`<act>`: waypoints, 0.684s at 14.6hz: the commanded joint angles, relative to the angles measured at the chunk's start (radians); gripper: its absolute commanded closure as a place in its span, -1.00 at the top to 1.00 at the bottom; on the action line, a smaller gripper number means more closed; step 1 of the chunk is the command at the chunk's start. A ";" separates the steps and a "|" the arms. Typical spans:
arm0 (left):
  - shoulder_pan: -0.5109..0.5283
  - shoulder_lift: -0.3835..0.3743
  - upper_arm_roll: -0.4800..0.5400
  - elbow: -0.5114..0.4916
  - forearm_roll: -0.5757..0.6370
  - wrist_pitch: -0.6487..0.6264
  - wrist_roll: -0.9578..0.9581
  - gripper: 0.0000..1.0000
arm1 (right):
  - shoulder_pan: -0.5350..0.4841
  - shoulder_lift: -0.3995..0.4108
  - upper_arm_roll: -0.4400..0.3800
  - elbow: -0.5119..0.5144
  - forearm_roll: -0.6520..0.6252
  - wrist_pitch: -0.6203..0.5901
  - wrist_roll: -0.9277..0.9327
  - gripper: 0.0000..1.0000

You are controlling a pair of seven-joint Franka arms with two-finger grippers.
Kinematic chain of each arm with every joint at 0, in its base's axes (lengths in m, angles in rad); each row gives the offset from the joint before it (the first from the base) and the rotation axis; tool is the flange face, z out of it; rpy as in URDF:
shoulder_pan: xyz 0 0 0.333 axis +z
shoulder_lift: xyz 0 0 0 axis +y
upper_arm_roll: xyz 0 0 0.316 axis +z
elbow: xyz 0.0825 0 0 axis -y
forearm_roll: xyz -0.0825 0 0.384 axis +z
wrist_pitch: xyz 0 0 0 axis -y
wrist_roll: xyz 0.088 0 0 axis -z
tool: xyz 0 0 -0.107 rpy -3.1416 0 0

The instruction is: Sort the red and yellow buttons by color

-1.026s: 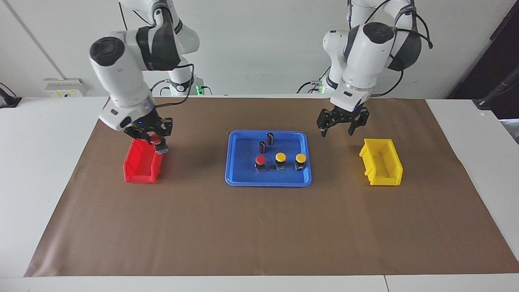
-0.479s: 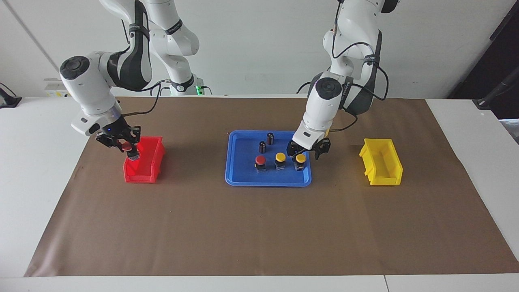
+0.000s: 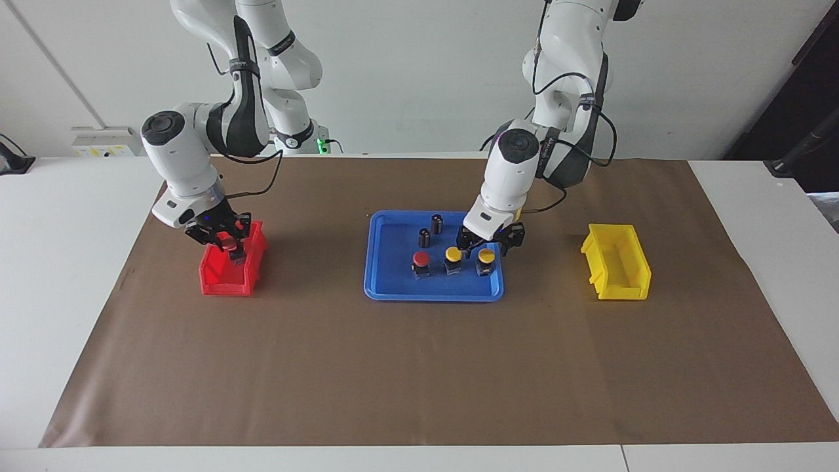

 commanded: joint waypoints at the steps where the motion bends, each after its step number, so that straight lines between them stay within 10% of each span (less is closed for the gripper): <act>1: -0.017 -0.028 0.016 -0.052 -0.004 0.039 -0.012 0.76 | -0.030 -0.018 0.006 -0.086 0.008 0.103 -0.016 -0.67; 4: -0.017 -0.015 0.017 -0.056 -0.004 0.051 -0.012 0.63 | -0.031 -0.022 0.006 -0.117 0.008 0.149 -0.042 -0.60; 6: -0.017 -0.014 0.017 -0.054 -0.004 0.051 -0.040 -0.51 | -0.030 -0.021 0.006 -0.111 0.008 0.140 -0.041 0.15; 8: -0.017 -0.014 0.017 -0.042 -0.004 0.042 -0.054 -0.94 | -0.030 -0.011 0.006 -0.062 0.006 0.108 -0.045 0.85; 10: -0.027 -0.014 0.017 -0.005 -0.004 0.005 -0.098 -0.97 | -0.036 0.013 0.006 0.079 0.008 -0.069 -0.041 1.00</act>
